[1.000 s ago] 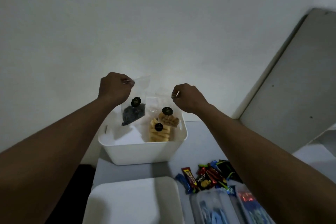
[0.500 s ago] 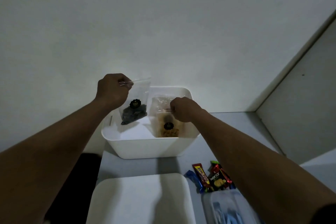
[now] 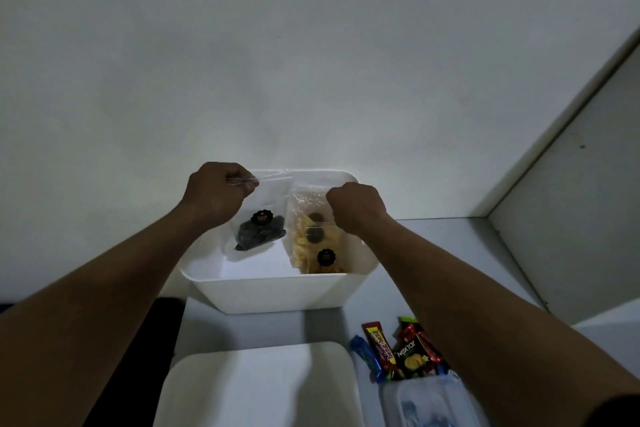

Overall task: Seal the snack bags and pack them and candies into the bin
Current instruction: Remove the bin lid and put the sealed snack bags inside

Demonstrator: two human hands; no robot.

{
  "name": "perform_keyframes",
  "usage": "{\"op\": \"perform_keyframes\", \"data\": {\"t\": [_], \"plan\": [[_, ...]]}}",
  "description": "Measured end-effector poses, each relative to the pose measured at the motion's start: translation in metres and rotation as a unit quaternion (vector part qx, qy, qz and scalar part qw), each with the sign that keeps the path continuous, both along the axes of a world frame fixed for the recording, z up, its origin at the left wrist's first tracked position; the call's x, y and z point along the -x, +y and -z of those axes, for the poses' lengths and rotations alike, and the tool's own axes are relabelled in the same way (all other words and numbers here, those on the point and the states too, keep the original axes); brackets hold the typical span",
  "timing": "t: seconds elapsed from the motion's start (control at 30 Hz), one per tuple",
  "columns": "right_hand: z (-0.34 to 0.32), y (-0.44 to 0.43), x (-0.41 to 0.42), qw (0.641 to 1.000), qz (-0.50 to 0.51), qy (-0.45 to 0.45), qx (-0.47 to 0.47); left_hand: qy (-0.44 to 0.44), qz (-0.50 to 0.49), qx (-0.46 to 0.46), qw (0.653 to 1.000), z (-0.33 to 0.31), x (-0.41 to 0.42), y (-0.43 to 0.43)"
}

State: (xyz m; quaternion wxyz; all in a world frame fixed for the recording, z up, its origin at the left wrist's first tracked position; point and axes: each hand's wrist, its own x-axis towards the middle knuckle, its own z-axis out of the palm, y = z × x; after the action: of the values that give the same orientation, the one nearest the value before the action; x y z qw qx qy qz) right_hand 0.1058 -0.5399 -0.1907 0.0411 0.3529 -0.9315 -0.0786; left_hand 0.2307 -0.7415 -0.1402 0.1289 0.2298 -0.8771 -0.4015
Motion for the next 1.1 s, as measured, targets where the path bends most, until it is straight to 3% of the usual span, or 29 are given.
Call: {"op": "perform_keyframes", "data": {"t": [0.17,0.33,0.5,0.7,1.1], "plan": [[-0.001,0.013,0.004,0.990,0.043,-0.016,0.133,-0.035,0.032,-0.067,0.997,-0.007,0.008,0.008],[0.000,0.040,0.005,0.945,0.143,-0.187,0.225,-0.083,0.085,-0.120,0.986,-0.014,0.015,0.028],[0.002,0.059,-0.003,0.918,0.124,-0.280,0.252,-0.112,0.111,-0.104,0.982,-0.021,0.024,0.040],[0.008,0.062,-0.002,0.905,0.135,-0.297,0.273,-0.145,0.138,-0.109,0.974,-0.035,0.030,0.045],[0.007,0.060,0.005,0.955,0.092,-0.242,0.146,-0.161,0.157,-0.112,0.968,-0.047,0.034,0.045]]}}
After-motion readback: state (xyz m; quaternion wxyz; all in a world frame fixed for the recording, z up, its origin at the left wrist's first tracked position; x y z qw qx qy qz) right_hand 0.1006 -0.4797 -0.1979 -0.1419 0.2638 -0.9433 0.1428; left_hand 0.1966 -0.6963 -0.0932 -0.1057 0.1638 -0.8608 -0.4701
